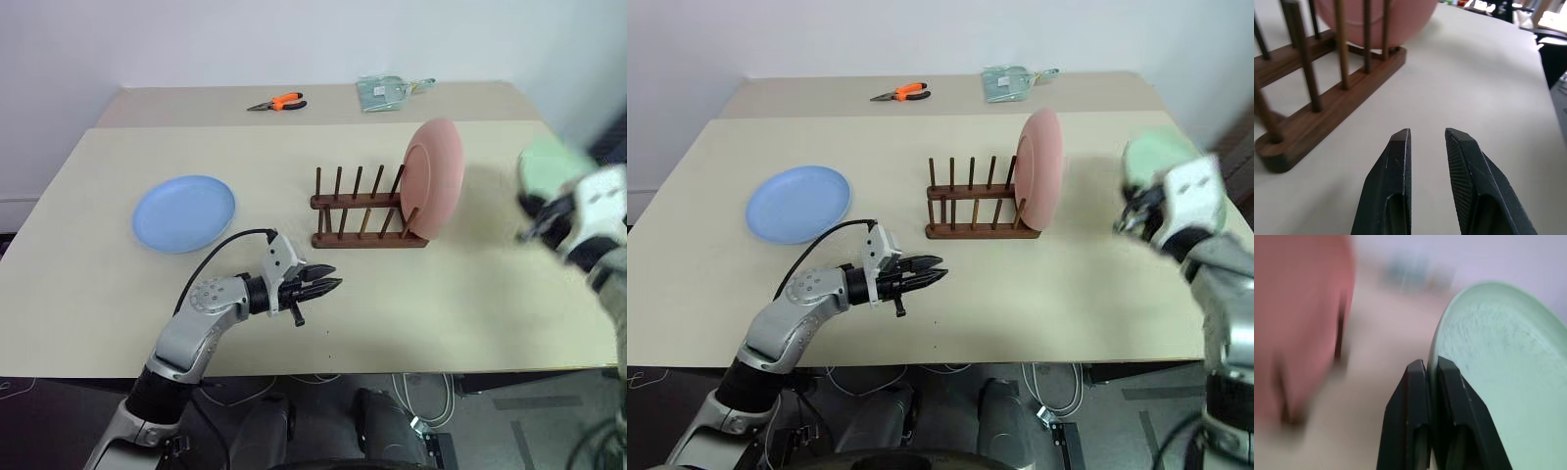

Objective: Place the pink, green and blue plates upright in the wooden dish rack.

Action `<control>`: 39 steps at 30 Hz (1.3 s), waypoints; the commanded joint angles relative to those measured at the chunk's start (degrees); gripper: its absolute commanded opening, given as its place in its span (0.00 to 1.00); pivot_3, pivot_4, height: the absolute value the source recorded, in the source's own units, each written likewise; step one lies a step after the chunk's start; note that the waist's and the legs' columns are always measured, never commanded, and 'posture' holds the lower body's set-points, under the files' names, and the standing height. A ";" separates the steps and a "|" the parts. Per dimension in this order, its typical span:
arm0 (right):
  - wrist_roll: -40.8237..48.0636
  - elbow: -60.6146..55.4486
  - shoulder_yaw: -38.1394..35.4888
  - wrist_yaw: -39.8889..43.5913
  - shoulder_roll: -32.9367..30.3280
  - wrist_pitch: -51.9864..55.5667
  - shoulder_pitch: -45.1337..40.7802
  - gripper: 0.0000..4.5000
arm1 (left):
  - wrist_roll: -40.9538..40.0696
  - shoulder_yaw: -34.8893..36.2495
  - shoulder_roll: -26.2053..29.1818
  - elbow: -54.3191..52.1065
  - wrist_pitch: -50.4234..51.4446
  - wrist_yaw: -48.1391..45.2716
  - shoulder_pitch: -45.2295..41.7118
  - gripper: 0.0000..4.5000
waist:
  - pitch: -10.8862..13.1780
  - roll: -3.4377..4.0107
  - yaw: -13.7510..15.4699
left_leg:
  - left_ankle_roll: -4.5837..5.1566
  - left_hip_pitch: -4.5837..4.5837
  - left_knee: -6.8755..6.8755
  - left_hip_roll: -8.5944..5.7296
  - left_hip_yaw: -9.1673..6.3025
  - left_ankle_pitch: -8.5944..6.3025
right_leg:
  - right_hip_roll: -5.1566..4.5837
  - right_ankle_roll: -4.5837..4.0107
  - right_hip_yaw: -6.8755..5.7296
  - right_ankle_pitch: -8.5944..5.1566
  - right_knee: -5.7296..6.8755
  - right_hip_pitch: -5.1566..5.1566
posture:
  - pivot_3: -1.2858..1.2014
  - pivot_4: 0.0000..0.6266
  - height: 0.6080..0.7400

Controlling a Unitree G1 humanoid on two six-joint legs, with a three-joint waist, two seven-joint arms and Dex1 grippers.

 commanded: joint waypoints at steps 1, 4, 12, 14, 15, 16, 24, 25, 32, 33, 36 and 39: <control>15.49 -5.44 -3.76 -3.06 2.60 5.08 -9.91 0.02 | -0.29 1.85 0.11 -0.25 -1.25 0.76 -0.51 0.25 | 0.00 0.00 0.00 | 0.00 0.00 -0.01 0.00 -0.03 0.00 | 0.01 0.00 -0.01 0.00 0.00 0.01 | 0.52 0.24 1.00; 31.72 -8.56 -2.32 -6.95 6.42 10.25 -16.99 0.02 | -0.46 3.16 0.14 0.38 -1.55 1.41 -0.67 0.25 | 0.00 -0.01 -0.04 | 0.00 -0.01 -0.05 0.01 -0.09 0.00 | 0.01 -0.18 -0.03 0.10 -0.01 0.00 | 0.52 0.24 1.00; 58.04 -10.31 8.92 -28.99 22.55 7.22 -23.25 0.02 | -0.61 4.47 0.62 -0.16 -1.82 1.62 0.13 0.25 | 0.00 0.02 -0.03 | 0.00 -0.01 -0.06 0.02 -0.26 0.00 | 0.00 -0.23 0.00 0.13 0.01 -0.06 | 0.52 0.24 1.00; 59.22 -9.49 10.05 -32.16 23.42 6.13 -23.03 0.02 | -0.67 4.50 0.55 -0.38 -1.77 1.81 0.27 0.25 | 0.00 0.02 0.10 | 0.00 -0.05 -0.05 -0.02 -0.27 0.00 | -0.01 -0.23 -0.02 0.13 0.00 -0.06 | 0.52 0.24 1.00; 59.38 -8.80 10.68 -33.08 23.70 5.75 -22.43 0.02 | -0.70 4.44 0.48 -0.69 -1.72 1.96 0.49 0.25 | 0.00 0.02 0.08 | 0.00 -0.07 -0.04 -0.03 -0.26 0.00 | -0.02 -0.23 -0.02 0.13 -0.01 -0.06 | 0.52 0.24 1.00; 59.87 -7.69 11.20 -34.03 24.24 5.27 -21.68 0.02 | -0.86 4.42 0.42 -1.17 -1.56 2.12 0.78 0.25 | 0.00 0.01 -0.03 | 0.00 -0.07 -0.04 -0.06 -0.24 0.00 | -0.02 -0.23 -0.02 0.13 -0.03 -0.05 | 0.52 0.24 1.00; 61.07 -0.49 14.71 -34.70 24.39 6.45 -15.69 0.02 | -3.46 4.76 0.70 -3.72 0.05 1.64 2.04 0.25 | 0.02 0.06 -0.67 | 0.01 -0.01 -0.14 -0.02 -0.12 0.01 | 0.06 -0.24 -0.01 0.13 0.09 -0.15 | 0.52 0.24 1.00; 60.60 0.60 15.04 -34.17 24.27 6.71 -15.23 0.02 | -3.51 4.72 0.79 -3.74 0.06 1.69 2.06 0.25 | 0.02 0.06 -0.85 | 0.01 0.00 -0.14 -0.02 -0.12 0.01 | 0.06 -0.23 -0.01 0.13 0.09 -0.14 | 0.52 0.24 1.00; 54.77 5.05 16.30 -31.58 22.62 6.84 -16.15 0.22 | -3.53 4.85 1.15 -4.17 0.27 2.09 2.24 0.25 | 0.02 0.07 -1.45 | 0.01 -0.01 -0.16 -0.02 -0.12 0.01 | 0.08 -0.23 -0.02 0.13 0.09 -0.15 | 0.52 0.24 1.00; 51.25 4.48 17.24 -30.26 21.23 6.57 -16.59 0.33 | -3.56 4.92 1.23 -4.36 0.35 2.16 2.38 0.25 | 0.02 0.07 -1.45 | 0.01 -0.01 -0.16 -0.02 -0.11 0.01 | 0.08 -0.23 -0.02 0.13 0.09 -0.15 | 0.52 0.24 1.00; 41.19 1.93 20.24 -24.69 16.73 5.05 -17.59 0.53 | -3.54 5.18 1.38 -4.73 0.44 2.47 2.70 0.25 | 0.02 0.07 -1.38 | 0.01 -0.01 -0.16 -0.03 -0.08 0.01 | 0.07 -0.22 -0.01 0.13 0.07 -0.15 | 0.52 0.24 1.00; 31.66 -0.20 22.11 -17.98 10.97 2.26 -18.65 0.53 | -2.89 5.90 1.61 -4.56 -0.09 3.41 2.86 0.25 | 0.03 0.07 -1.38 | 0.01 -0.03 -0.16 -0.03 -0.07 0.01 | 0.07 -0.19 -0.02 0.11 0.06 -0.16 | 0.52 0.24 1.00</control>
